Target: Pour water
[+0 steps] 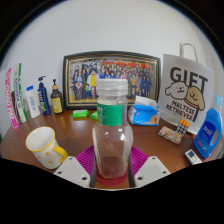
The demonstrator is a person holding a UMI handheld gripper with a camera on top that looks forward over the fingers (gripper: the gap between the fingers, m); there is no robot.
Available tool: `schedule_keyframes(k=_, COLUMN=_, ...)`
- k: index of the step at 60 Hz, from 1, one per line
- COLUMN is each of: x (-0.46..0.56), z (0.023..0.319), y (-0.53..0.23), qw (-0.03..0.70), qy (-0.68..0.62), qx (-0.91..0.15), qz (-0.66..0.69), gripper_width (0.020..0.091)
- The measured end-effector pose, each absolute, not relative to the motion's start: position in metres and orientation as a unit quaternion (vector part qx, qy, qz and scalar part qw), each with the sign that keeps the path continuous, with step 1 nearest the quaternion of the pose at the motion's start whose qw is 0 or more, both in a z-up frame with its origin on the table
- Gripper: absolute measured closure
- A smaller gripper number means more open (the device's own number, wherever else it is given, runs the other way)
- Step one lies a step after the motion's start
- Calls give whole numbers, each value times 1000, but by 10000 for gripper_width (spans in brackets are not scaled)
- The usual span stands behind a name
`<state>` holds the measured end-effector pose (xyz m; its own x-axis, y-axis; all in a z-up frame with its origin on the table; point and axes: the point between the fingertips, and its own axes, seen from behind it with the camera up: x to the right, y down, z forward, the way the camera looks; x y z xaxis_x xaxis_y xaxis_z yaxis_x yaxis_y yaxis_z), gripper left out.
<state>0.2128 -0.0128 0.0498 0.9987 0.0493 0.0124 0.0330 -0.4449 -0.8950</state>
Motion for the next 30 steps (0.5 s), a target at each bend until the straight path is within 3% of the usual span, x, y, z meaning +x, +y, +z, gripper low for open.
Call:
schedule_keyframes(k=14, x=214, z=46, y=-18, qw=524, qy=-19, qx=-852, qz=10, gripper_width=520)
schedule_keyframes(k=19, x=212, z=45, y=-25, qw=512, qy=-14, qx=-859, qz=19, gripper_width=247)
schedule_keyframes(k=30, x=214, z=60, y=-56, qw=490, qy=-12, qx=-872, qz=-2, gripper_width=247)
